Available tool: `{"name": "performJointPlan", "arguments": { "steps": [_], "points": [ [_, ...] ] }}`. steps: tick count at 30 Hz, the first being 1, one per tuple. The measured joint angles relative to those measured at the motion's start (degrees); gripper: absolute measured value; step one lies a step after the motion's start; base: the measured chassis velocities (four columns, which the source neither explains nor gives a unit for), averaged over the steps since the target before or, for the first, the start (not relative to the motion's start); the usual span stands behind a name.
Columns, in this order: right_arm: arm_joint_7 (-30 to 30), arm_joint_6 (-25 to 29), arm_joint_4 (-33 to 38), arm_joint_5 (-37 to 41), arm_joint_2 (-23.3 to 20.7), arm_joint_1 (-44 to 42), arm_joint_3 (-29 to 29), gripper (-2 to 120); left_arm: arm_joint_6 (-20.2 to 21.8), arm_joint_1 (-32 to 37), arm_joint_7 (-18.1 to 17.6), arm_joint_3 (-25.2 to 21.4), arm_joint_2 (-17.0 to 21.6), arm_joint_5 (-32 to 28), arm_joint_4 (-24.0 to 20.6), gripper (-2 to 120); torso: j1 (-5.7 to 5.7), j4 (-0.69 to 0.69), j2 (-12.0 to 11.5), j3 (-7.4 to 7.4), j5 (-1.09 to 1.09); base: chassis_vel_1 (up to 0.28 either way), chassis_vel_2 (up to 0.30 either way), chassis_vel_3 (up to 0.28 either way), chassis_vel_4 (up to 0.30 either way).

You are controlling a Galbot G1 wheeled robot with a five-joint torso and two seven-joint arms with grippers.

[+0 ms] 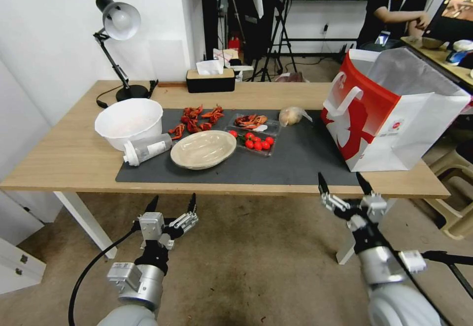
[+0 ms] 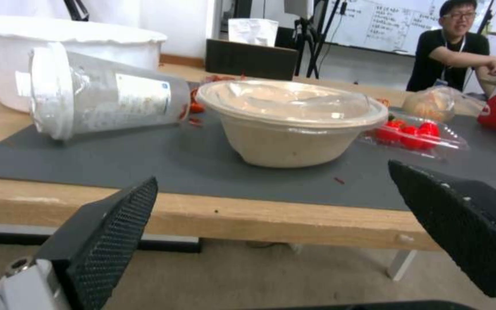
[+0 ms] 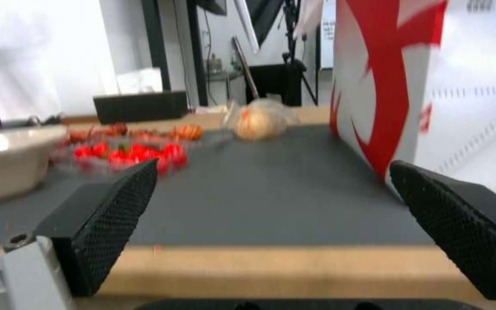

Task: Pick up the trash from the table and place it into the takeout bag.

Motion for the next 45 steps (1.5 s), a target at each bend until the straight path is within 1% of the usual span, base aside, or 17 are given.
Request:
{"name": "performJointPlan", "arguments": {
  "steps": [6,19,27,32,34,35,36,37,39,40,42,45],
  "points": [
    [-0.4,0.3,-1.1,-0.1,1.1,-1.1,-0.8,100,0.0,0.1,0.1,-0.2,0.0,0.0,-0.2,100,0.00,0.00,0.0,0.00,0.00,0.000,0.000,0.000,0.000],
    [-0.4,-0.2,-1.6,-0.9,1.5,-1.1,-1.4,100,0.0,0.1,0.1,-0.1,-0.1,0.0,-0.1,100,0.00,0.00,0.0,0.00,0.00,0.000,0.000,0.000,0.000],
    [-0.1,-1.7,-1.2,-1.8,1.8,0.3,-2.3,100,0.0,0.3,0.0,-0.5,0.6,-0.4,-0.3,100,0.00,0.00,0.0,0.00,0.00,0.000,0.000,0.000,0.000],
    [0.7,-4.4,-1.1,-1.8,1.1,4.8,-3.6,100,0.0,0.1,0.0,-0.3,0.5,-0.5,-0.5,100,0.00,0.00,0.0,0.00,0.00,0.000,0.000,0.000,0.000],
    [1.4,-7.6,-0.8,-1.7,0.5,8.7,-4.6,100,0.0,0.0,0.0,-0.1,0.7,-0.5,-0.5,100,0.00,0.01,0.0,0.01,0.01,0.000,0.000,0.000,0.000],
    [1.4,-7.6,-0.8,-1.7,0.5,8.7,-4.6,100,0.0,0.0,0.0,-0.1,0.7,-0.5,-0.5,100,0.00,0.01,0.0,0.01,0.01,0.000,0.000,0.000,0.000],
    [1.6,-8.9,-0.6,-1.4,0.3,9.9,-4.9,100,0.1,-0.1,0.0,0.0,0.8,-0.5,-0.5,100,0.00,0.02,0.0,0.01,0.00,0.000,0.000,0.000,0.000],
    [2.0,-10.9,-0.3,-0.8,-0.1,11.7,-5.3,100,0.2,-0.2,0.0,0.1,1.2,-0.5,-0.5,100,0.00,-0.01,0.0,0.01,0.00,0.000,0.000,0.000,0.000],
    [2.4,-12.8,-0.2,-0.2,-0.6,13.4,-5.7,100,0.2,-0.2,0.0,0.1,1.5,-0.7,-0.5,100,0.00,0.00,0.0,0.01,0.00,0.000,0.000,0.000,0.000],
    [2.4,-12.8,-0.2,-0.2,-0.6,13.4,-5.7,100,0.2,-0.2,0.0,0.1,1.5,-0.7,-0.5,100,0.00,0.00,0.0,0.01,0.00,0.000,0.000,0.000,0.000],
    [3.2,-15.9,-0.3,1.0,-1.5,16.6,-7.1,100,0.2,-0.1,0.0,0.1,1.6,-0.8,-0.5,100,0.00,-0.02,0.0,0.01,-0.01,0.000,0.000,0.000,0.000],
    [4.0,-18.0,-0.9,1.7,-2.0,19.3,-8.5,100,0.2,0.0,0.0,0.0,1.6,-0.8,-0.7,100,0.00,0.01,0.0,0.01,0.00,0.000,0.000,0.000,0.000]
  ]
}}
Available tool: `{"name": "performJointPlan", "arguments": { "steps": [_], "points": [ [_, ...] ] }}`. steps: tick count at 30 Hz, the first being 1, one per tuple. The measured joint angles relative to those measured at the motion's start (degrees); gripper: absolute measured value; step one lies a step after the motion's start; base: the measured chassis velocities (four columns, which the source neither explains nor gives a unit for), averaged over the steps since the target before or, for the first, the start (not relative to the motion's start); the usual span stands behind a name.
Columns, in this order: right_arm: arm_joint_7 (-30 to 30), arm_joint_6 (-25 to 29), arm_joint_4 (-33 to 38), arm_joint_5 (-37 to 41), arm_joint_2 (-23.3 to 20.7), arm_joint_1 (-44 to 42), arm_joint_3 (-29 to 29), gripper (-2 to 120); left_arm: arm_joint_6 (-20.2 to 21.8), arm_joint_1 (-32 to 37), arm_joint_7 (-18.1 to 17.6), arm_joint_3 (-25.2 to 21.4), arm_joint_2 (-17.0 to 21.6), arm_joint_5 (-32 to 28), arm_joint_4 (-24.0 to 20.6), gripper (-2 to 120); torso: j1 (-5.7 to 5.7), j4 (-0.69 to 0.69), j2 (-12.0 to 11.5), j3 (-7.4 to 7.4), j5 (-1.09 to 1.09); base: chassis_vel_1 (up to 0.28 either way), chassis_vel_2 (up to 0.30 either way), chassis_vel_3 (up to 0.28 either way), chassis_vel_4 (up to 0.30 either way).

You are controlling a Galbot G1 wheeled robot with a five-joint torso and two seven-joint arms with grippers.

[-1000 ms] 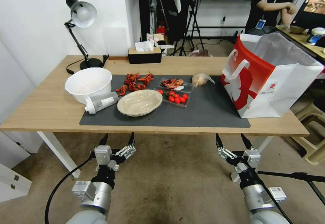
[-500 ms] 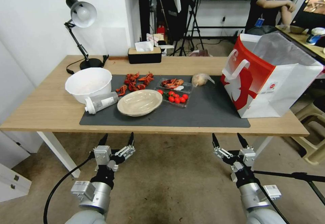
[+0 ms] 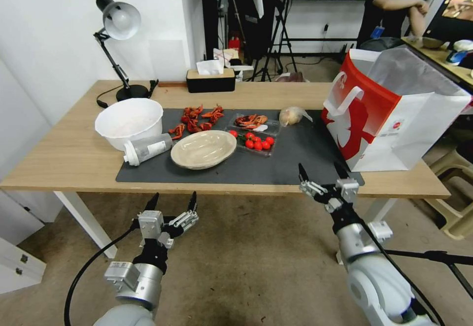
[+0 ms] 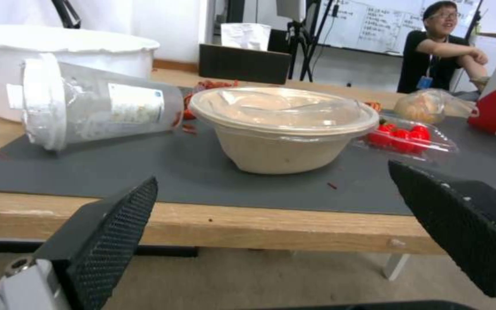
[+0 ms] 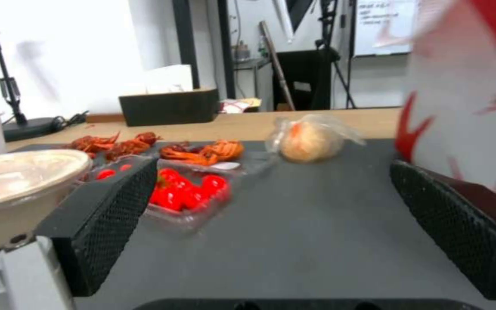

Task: Pick up the trash from the table and place it into the takeout bag.

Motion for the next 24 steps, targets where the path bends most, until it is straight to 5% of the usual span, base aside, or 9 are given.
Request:
{"name": "performJointPlan", "arguments": {
  "steps": [8,24],
  "points": [
    [3.2,-7.6,-5.1,3.5,-1.0,14.7,-7.2,100,0.0,0.3,0.0,0.0,-0.5,0.2,-0.3,100,0.01,-0.01,0.0,0.00,-0.01,0.000,0.000,0.000,0.000],
    [8.8,-13.8,-17.3,8.1,-0.5,32.7,-15.2,100,0.0,0.3,0.1,-0.4,-1.0,0.3,0.0,100,0.02,-0.01,0.0,0.00,-0.01,0.000,0.000,0.000,0.000]
  ]
}}
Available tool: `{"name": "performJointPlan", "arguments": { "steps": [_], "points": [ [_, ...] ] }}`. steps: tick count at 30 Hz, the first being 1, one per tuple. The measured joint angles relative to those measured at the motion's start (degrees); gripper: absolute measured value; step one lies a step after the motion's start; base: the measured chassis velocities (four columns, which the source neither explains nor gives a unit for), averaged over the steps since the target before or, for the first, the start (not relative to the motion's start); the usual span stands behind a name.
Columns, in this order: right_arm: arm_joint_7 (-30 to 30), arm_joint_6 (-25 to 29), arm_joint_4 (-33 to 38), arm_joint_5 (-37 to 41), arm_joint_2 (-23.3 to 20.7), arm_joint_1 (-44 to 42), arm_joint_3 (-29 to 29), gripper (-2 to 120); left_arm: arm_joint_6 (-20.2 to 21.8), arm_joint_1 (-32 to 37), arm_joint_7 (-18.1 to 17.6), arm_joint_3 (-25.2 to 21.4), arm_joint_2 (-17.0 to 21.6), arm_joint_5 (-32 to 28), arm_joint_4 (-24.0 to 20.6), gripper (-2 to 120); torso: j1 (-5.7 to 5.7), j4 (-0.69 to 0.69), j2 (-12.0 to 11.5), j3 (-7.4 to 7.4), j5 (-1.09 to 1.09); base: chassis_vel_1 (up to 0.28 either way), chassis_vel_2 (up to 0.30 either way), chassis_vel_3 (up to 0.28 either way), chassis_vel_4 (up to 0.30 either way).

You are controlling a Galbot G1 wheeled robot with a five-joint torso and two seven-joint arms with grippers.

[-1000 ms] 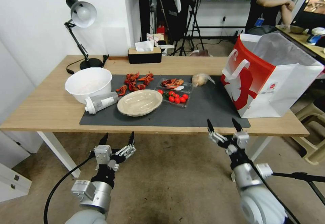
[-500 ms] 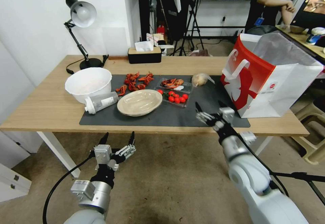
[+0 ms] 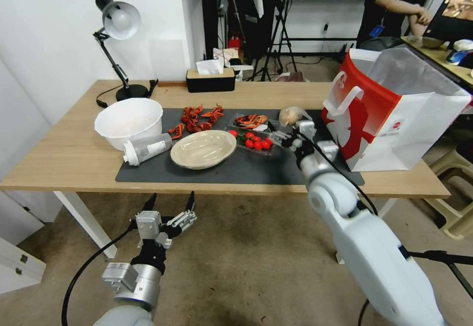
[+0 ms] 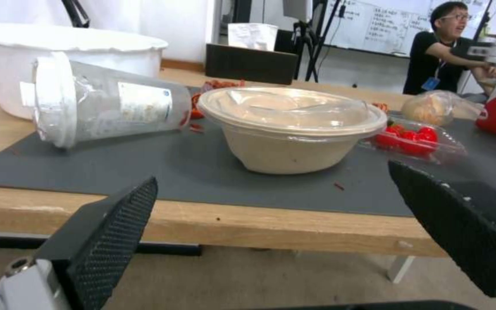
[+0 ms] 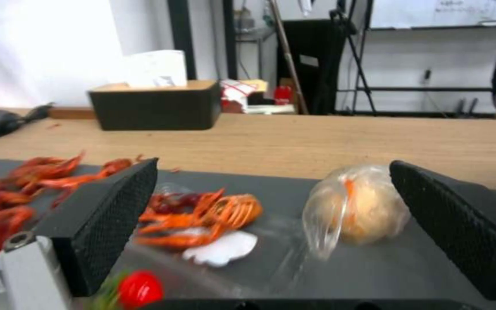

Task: Pick up the trash from the table and place it into the takeout bag.

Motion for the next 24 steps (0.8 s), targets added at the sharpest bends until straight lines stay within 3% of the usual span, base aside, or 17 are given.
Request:
{"name": "performJointPlan", "arguments": {
  "steps": [3,5,13,24],
  "points": [
    [0.9,-1.0,-1.5,0.2,0.4,2.2,-0.8,100,0.0,0.0,0.0,0.0,-0.1,0.0,0.0,100,0.00,0.00,0.0,0.00,-0.01,0.000,0.000,0.000,0.000],
    [4.8,-4.3,-5.4,1.0,1.9,7.7,-2.6,100,0.0,0.0,0.0,-0.1,-0.1,0.0,0.1,100,0.00,0.00,0.0,-0.01,-0.02,0.000,0.000,0.000,0.000],
    [12.9,-10.8,-13.0,-0.7,6.2,14.1,-4.8,100,0.0,0.1,0.0,-0.3,-0.1,0.0,0.2,100,-0.01,0.00,0.0,-0.01,0.00,0.000,0.000,0.000,0.000],
    [15.5,-14.0,-17.7,-1.2,8.4,16.8,-5.2,100,0.0,0.0,0.0,-0.3,-0.1,0.0,0.6,100,-0.01,0.00,0.0,-0.01,0.00,0.000,0.000,0.000,0.000]
  ]
}}
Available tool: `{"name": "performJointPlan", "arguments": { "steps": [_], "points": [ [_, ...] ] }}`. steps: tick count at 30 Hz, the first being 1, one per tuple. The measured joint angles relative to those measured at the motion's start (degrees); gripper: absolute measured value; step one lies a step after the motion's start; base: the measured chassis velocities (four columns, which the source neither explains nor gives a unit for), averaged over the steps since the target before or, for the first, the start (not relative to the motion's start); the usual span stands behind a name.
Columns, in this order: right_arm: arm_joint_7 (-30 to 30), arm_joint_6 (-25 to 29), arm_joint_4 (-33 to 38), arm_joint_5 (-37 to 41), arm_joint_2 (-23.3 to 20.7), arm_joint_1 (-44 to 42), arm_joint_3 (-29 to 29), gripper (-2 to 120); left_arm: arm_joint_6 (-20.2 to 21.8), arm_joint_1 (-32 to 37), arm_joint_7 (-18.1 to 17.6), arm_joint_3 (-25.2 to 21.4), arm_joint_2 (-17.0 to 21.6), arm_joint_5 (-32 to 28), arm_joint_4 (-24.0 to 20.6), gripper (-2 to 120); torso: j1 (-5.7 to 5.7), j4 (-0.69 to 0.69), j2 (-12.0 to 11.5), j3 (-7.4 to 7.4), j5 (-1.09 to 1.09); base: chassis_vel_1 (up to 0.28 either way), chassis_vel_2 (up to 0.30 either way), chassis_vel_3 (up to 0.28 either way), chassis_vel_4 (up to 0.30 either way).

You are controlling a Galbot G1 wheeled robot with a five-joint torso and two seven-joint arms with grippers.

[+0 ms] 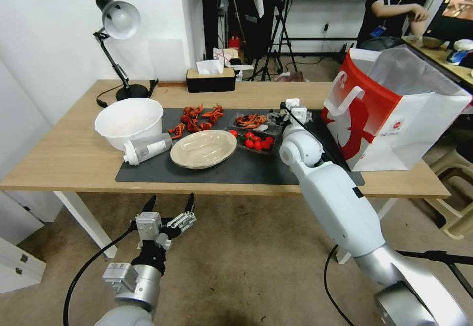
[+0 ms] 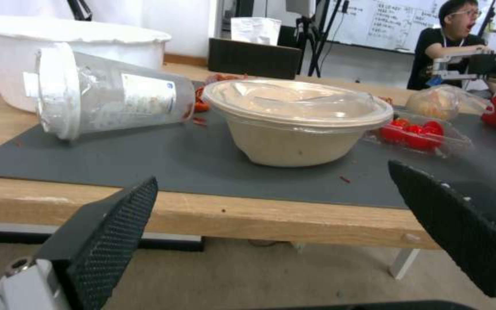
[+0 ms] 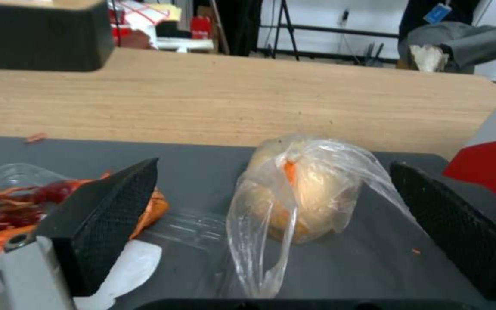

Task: Pick up the trash from the table and place it into the takeout bag.

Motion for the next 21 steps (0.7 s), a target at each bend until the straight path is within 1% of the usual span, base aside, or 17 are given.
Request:
{"name": "performJointPlan", "arguments": {
  "steps": [7,10,14,17,19,20,21],
  "points": [
    [0.4,-1.0,-1.8,0.1,0.6,1.2,0.0,100,0.0,0.0,0.0,0.0,0.0,0.0,0.1,100,0.00,0.00,0.0,0.00,0.00,0.000,0.000,0.000,0.000],
    [0.4,-1.6,-4.8,0.3,1.3,3.1,0.0,100,0.0,-0.1,0.0,-0.1,0.0,-0.1,0.1,100,-0.01,0.00,0.0,-0.01,0.01,0.000,0.000,0.000,0.000],
    [0.4,-1.7,-5.9,0.3,1.6,3.7,0.0,100,0.0,-0.1,0.0,-0.1,0.0,-0.2,0.2,100,-0.01,0.00,0.0,-0.01,0.01,0.000,0.000,0.000,0.000],
    [0.3,-1.9,-8.1,0.3,2.2,5.0,0.2,100,0.0,-0.1,0.0,-0.1,0.0,-0.2,0.2,100,-0.01,0.00,0.0,0.00,0.01,0.000,0.000,0.000,0.000],
    [0.1,-2.2,-12.3,0.2,3.5,7.9,0.4,100,0.0,-0.1,0.0,-0.1,0.0,-0.2,0.3,100,0.00,0.01,0.0,0.00,0.00,0.000,0.000,0.000,0.000],
    [0.1,-2.2,-12.3,0.2,3.5,7.9,0.4,100,0.0,-0.1,0.0,-0.1,0.0,-0.2,0.3,100,0.00,0.01,0.0,0.00,0.00,0.000,0.000,0.000,0.000],
    [-0.2,-2.1,-14.1,0.1,3.9,8.9,0.5,100,0.0,-0.1,0.0,-0.1,0.0,-0.2,0.3,100,0.00,0.01,0.0,0.00,0.00,0.000,0.000,0.000,0.000]
  ]
}}
